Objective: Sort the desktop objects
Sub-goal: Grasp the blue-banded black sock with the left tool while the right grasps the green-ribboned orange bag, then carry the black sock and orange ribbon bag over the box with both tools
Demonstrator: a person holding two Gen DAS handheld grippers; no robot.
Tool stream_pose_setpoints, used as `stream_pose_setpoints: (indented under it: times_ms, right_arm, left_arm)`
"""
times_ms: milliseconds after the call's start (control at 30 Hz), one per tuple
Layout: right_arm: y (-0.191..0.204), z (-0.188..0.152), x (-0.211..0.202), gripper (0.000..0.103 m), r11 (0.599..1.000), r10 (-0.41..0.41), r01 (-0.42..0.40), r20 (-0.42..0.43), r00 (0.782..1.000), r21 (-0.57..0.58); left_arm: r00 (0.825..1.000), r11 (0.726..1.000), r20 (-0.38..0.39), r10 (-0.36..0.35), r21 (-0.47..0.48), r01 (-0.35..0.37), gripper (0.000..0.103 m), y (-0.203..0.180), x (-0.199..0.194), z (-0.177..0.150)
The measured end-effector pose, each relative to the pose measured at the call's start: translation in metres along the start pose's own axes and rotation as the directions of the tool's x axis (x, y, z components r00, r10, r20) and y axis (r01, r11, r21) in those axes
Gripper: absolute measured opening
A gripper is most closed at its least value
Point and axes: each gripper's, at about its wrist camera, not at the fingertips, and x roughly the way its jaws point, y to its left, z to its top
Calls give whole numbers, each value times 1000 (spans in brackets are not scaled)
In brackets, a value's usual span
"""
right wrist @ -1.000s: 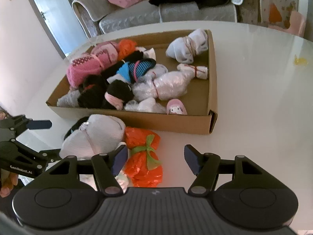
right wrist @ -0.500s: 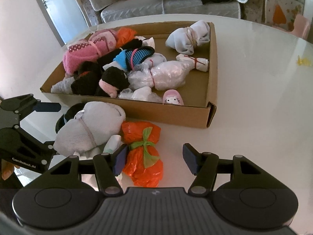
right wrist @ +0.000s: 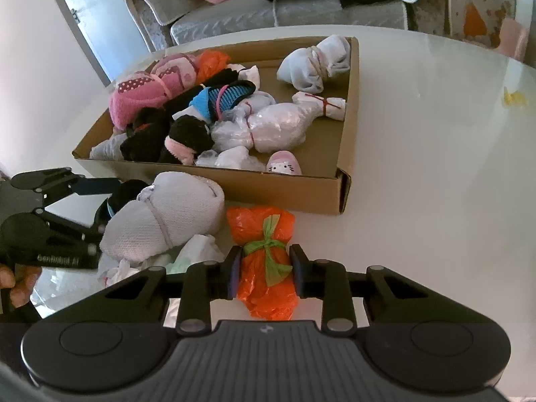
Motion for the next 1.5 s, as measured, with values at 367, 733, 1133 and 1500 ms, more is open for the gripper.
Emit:
stream_pose_setpoints:
  times_ms: [367,733,1133,1500]
  right_arm:
    - [-5,-1,-13,26,999,21,-22,16,1000,42]
    - [-27,28,-56,26,986,90,-105,116,989,129]
    - [-5,96,-53,26,984,149,-163,168,974,73]
    - [-9,115,-39,26,967,214,-232,160,964,103]
  left_arm:
    - [999,999,-21,-37,-9,37,44,4,-14,-2]
    - [1000,1000,27,14,14,-14,44,16,-55,23]
    - [991,1000,136,18,3,-19,44,14,-72,98]
    - [982,999,191,-16,-43,24,45,26,-70,120]
